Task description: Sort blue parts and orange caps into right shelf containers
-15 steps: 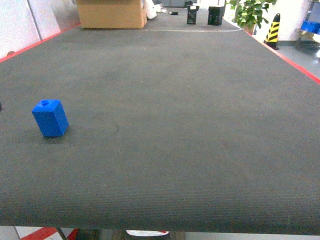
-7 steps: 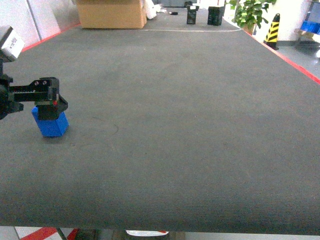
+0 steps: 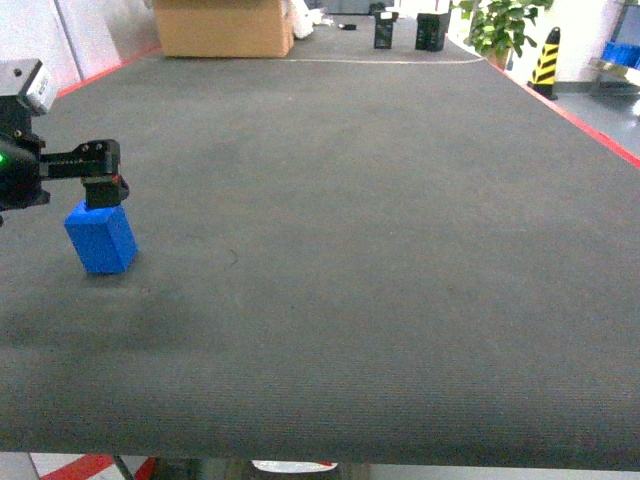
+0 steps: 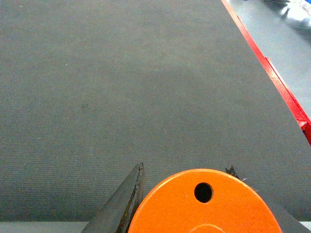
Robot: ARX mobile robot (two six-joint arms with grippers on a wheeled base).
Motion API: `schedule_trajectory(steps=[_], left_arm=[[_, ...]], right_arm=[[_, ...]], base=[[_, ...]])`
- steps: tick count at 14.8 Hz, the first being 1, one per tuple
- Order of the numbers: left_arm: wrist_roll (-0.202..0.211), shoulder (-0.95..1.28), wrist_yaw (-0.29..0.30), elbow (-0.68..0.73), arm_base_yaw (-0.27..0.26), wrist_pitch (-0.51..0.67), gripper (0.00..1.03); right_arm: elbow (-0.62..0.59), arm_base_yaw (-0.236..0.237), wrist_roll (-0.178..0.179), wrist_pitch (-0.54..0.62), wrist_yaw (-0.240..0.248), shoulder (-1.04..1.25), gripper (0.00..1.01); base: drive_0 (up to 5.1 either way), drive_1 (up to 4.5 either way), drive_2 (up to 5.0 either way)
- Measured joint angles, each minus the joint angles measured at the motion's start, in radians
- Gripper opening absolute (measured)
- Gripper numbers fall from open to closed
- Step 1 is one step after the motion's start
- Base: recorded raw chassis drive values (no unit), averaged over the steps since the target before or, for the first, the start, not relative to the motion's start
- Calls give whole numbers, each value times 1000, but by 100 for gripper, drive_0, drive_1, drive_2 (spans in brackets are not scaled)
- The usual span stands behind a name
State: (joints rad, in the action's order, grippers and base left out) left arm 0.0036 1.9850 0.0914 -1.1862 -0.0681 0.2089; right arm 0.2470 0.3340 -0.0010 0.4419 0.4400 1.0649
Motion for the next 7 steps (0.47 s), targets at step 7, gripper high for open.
schedule_trajectory(steps=[7], left_arm=[[13, 176, 14, -161, -21, -26, 98]], right_arm=[[0, 0, 0, 0, 0, 0, 43]], base=[[0, 0, 0]])
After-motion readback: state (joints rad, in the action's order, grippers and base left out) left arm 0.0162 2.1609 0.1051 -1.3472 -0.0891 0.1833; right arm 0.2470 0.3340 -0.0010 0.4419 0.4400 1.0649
